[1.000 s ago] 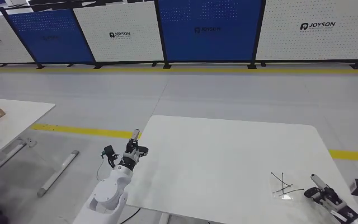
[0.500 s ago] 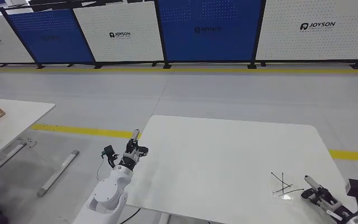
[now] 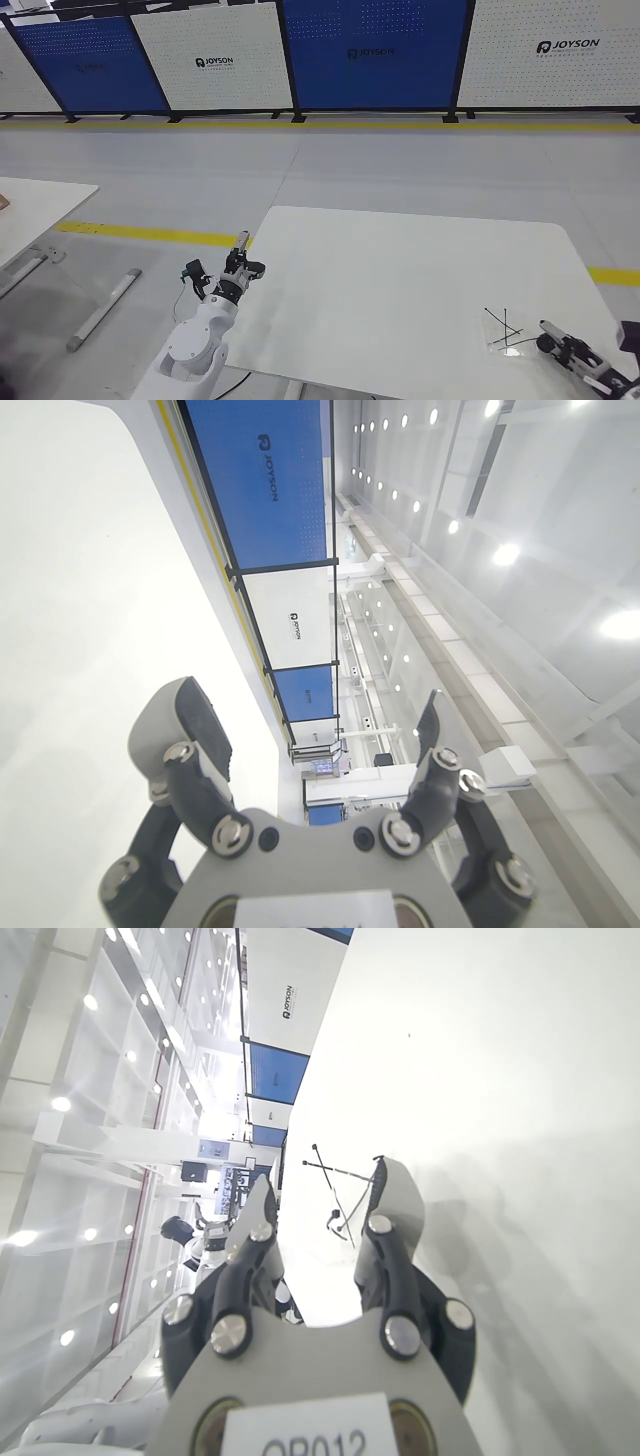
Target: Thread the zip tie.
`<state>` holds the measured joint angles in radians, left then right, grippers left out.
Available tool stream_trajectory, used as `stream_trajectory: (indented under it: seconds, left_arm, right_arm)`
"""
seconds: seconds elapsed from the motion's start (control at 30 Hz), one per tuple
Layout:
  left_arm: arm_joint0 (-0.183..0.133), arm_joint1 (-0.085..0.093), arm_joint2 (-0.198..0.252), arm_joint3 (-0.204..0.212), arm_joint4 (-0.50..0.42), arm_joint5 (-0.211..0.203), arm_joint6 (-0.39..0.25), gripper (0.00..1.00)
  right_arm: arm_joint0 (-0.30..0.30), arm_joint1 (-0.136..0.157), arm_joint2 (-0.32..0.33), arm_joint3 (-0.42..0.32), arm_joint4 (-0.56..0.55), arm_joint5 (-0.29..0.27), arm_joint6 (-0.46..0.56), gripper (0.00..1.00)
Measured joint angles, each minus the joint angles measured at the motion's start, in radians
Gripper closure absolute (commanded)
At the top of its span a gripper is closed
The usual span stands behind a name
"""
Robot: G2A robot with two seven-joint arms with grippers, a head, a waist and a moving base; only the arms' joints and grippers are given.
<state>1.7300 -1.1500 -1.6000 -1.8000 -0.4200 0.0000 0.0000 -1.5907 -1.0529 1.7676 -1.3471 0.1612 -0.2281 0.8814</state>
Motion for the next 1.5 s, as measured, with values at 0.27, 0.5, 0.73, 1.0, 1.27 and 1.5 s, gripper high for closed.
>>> stream_trajectory:
  seconds: [0.27, 0.5, 0.73, 1.0, 1.27, 1.5]
  left_arm:
    - [0.0, 0.0, 0.0, 0.0, 0.0, 0.0, 0.0, 0.0]
    - [0.0, 0.0, 0.0, 0.0, 0.0, 0.0, 0.0, 0.0]
    - [0.0, 0.0, 0.0, 0.0, 0.0, 0.0, 0.0, 0.0]
    - [0.0, 0.0, 0.0, 0.0, 0.0, 0.0, 0.0, 0.0]
    - [0.0, 0.0, 0.0, 0.0, 0.0, 0.0, 0.0, 0.0]
    - [0.0, 0.0, 0.0, 0.0, 0.0, 0.0, 0.0, 0.0]
  right_arm:
    - [-0.016, 0.005, 0.002, -0.011, -0.003, -0.004, -0.003, 0.71]
    - [-0.022, 0.009, 0.002, -0.016, -0.006, -0.002, -0.001, 0.72]
    - [-0.031, 0.013, 0.006, -0.026, -0.008, -0.002, -0.002, 0.77]
    - [-0.028, 0.017, 0.0, -0.027, -0.017, 0.003, -0.003, 1.0]
    - [-0.019, 0.022, 0.0, -0.021, -0.01, 0.003, 0.009, 1.0]
    - [-0.035, 0.022, 0.023, -0.022, 0.106, -0.052, 0.038, 1.0]
